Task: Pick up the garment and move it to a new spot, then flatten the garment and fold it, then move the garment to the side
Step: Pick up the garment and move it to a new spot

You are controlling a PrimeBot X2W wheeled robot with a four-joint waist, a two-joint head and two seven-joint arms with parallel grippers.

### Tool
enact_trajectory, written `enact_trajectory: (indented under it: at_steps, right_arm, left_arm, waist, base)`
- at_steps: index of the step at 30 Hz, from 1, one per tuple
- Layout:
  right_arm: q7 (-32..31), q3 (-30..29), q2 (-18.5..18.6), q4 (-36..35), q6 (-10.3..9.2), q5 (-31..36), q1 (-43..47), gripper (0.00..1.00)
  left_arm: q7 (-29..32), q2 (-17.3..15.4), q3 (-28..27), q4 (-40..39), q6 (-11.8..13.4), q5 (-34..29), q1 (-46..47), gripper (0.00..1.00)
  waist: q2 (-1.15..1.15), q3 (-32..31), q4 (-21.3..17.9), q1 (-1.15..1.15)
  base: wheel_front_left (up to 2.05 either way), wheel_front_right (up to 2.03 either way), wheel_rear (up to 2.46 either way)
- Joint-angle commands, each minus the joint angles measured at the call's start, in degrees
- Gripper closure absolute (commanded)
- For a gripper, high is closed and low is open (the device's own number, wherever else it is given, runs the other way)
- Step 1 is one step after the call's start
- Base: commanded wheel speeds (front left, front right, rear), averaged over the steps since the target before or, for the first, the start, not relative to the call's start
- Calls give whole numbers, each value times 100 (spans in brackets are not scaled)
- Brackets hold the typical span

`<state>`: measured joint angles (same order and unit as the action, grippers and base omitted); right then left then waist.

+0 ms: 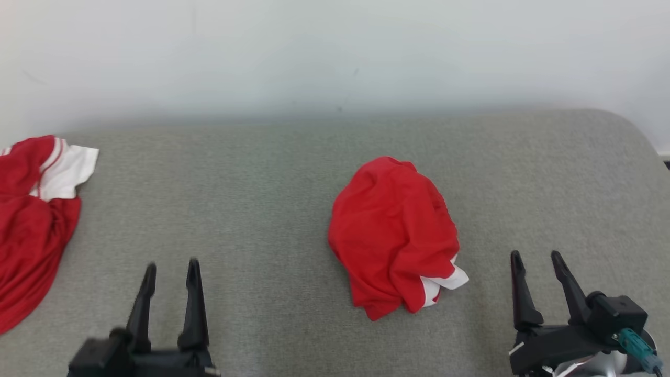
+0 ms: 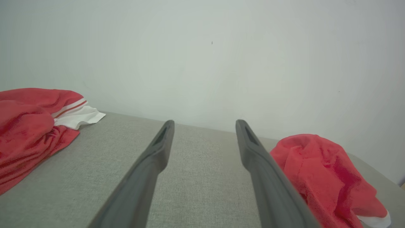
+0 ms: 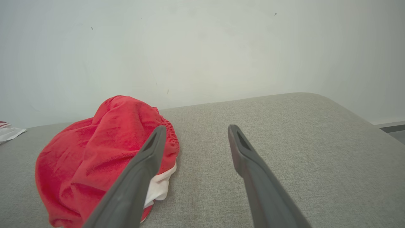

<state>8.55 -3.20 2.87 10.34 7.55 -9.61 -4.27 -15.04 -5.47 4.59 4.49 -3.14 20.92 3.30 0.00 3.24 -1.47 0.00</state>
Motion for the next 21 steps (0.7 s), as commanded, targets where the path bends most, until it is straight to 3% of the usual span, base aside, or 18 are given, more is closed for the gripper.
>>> enact_trajectory:
  at_steps: [1, 11, 21]
  right_arm:
    - [44, -84, 2, 52, -12, 45, 117, 0]
    - [35, -340, 4, 341, -12, 127, 262, 0]
    - [27, -329, 3, 615, -12, 139, 352, 0]
  left_arm:
    - [-15, 57, -65, -97, -83, -76, -215, 0]
    - [-16, -4, -200, -140, -401, -284, -952, 0]
    - [-18, -57, -277, -7, -439, -407, -1306, 0]
  waist:
    - [0, -169, 172, 0]
    - [0, -359, 310, 0]
    - [0, -397, 255, 0]
  base:
    - [0, 0, 0]
    - [0, 0, 0]
    - [0, 0, 0]
